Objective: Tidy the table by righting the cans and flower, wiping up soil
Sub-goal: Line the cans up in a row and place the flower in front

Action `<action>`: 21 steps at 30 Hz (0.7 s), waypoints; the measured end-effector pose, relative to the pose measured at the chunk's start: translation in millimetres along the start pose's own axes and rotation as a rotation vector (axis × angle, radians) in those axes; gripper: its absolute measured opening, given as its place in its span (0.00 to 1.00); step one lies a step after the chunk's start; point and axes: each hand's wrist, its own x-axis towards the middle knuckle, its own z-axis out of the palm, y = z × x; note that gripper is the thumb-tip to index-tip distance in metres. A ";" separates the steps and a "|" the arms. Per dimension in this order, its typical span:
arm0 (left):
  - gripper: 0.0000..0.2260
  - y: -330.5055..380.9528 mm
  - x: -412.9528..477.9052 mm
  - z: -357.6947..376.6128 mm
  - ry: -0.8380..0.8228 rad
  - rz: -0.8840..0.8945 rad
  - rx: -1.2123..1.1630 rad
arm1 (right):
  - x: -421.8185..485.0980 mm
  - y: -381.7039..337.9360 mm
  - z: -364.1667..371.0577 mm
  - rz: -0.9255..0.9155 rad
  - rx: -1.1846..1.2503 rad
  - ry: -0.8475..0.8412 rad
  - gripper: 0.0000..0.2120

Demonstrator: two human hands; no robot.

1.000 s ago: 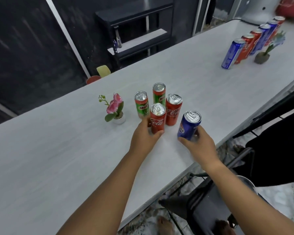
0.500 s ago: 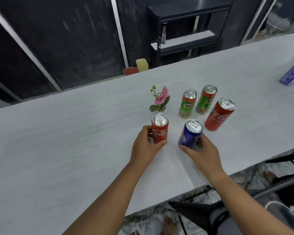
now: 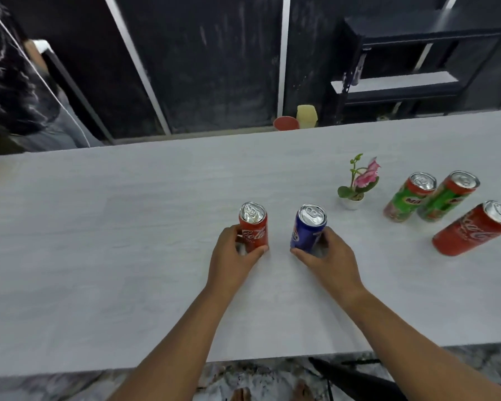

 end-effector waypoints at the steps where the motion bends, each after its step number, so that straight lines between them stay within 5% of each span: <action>1: 0.31 -3.7 -0.1 -6.6 0.017 -0.011 -0.010 | 0.3 -5.8 6.5 -0.010 0.014 -0.008 0.21; 17: 0.34 -42.6 2.5 -75.1 0.123 -0.054 -0.021 | 6.3 -56.9 86.1 -0.080 -0.018 -0.142 0.23; 21: 0.34 -46.1 4.4 -79.4 0.082 -0.036 -0.013 | 5.7 -55.4 90.1 -0.035 0.147 -0.232 0.33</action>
